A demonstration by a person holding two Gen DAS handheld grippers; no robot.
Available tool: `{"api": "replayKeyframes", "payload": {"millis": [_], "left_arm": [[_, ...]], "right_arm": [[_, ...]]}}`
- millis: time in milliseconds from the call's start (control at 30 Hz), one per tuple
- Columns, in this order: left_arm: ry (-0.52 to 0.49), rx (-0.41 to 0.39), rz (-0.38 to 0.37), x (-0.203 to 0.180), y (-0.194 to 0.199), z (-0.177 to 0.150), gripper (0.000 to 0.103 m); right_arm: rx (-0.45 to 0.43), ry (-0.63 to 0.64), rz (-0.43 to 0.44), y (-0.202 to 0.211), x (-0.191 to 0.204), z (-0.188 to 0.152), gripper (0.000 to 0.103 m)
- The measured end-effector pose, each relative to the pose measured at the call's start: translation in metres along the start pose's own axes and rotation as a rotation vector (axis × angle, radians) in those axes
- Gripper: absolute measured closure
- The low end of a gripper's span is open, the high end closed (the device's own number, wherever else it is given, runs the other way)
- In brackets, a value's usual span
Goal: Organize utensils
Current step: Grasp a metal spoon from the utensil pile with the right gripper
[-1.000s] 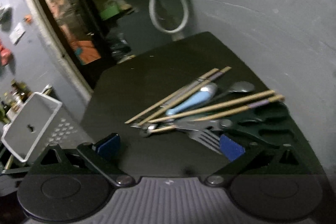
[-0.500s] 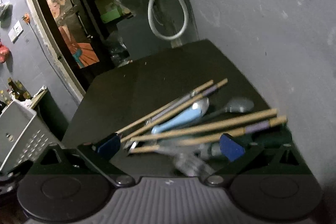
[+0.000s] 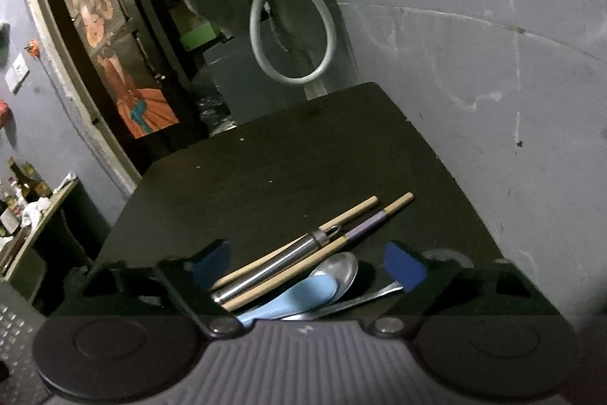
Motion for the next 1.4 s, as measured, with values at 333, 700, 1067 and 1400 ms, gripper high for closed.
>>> {"api": "replayKeyframes", "payload": {"millis": [333,700,1067,1400], "left_arm": [[0.002,0.001,0.001,0.000,0.000,-0.001,0.018],[-0.001,0.001,0.000,0.001,0.000,0.000,0.018],[-0.005,-0.001,-0.001,0.000,-0.001,0.000,0.018],[-0.004,-0.005,-0.012,-0.002,-0.004,0.001,0.018]], "right_arm": [[0.034,-0.049,-0.077,-0.013,-0.014,-0.011,0.051],[0.034,-0.126,-0.049,-0.018,-0.028,-0.015,0.090],[-0.039,-0.104,-0.058,0.003,-0.018,-0.010,0.099],[-0.115,0.015,-0.177,0.037,0.008,-0.006,0.101]]}}
Point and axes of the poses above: each gripper's, at about its wrist camera, not at the fingertips, and y roughly against the way its jaws point, x to its left, z to its top, the point moved 10 cm from there along -y, roughly the way its jaws point, and after that the axes turned 15 degrees about x, right-handed, at the moved point
